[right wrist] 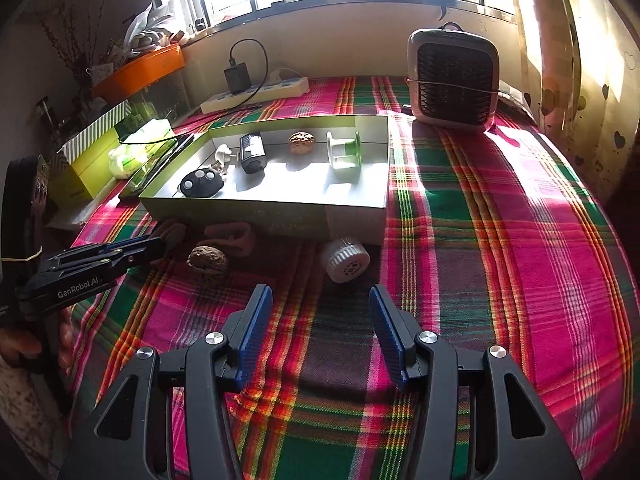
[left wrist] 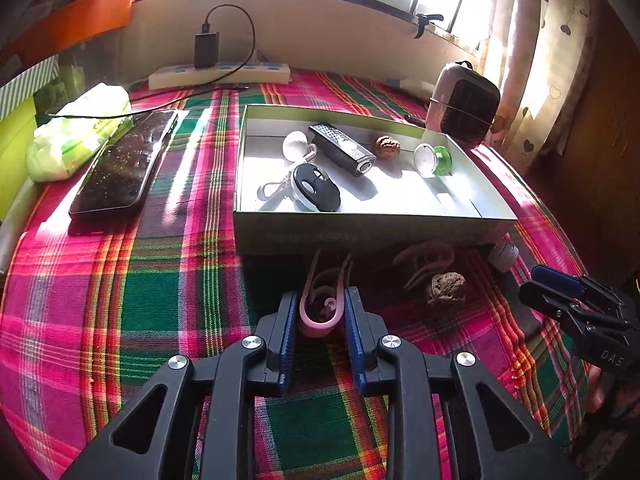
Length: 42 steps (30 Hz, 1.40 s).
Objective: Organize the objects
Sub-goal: 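Close left tool on the pink cable while right tool closes on the white jar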
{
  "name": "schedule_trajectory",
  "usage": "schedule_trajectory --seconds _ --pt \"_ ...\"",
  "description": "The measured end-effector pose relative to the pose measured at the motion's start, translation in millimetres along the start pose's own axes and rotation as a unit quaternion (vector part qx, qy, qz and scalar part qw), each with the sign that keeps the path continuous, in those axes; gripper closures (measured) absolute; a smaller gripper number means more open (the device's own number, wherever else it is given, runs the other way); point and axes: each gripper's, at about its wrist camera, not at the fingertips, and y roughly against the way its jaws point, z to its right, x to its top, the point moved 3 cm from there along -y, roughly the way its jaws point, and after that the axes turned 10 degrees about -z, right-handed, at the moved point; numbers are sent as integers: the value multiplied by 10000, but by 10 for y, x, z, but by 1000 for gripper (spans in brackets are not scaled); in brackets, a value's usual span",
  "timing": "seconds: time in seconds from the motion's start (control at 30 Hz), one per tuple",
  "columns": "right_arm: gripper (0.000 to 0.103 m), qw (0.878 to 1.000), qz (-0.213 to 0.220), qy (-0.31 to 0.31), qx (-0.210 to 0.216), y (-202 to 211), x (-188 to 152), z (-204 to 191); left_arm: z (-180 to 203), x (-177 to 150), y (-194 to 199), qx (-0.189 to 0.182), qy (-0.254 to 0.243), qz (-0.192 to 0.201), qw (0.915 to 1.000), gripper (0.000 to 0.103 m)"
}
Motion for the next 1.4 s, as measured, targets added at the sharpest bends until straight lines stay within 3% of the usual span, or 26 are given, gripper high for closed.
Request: schedule_trajectory --seconds 0.63,1.17,1.4 --pt "51 9986 -394 181 -305 -306 226 129 -50 -65 25 -29 25 -33 10000 81" --pt "52 9977 -369 428 -371 -342 263 94 -36 9 -23 56 -35 -54 10000 80" --pt "63 9981 -342 381 -341 -322 249 106 -22 26 -39 123 -36 -49 9999 80"
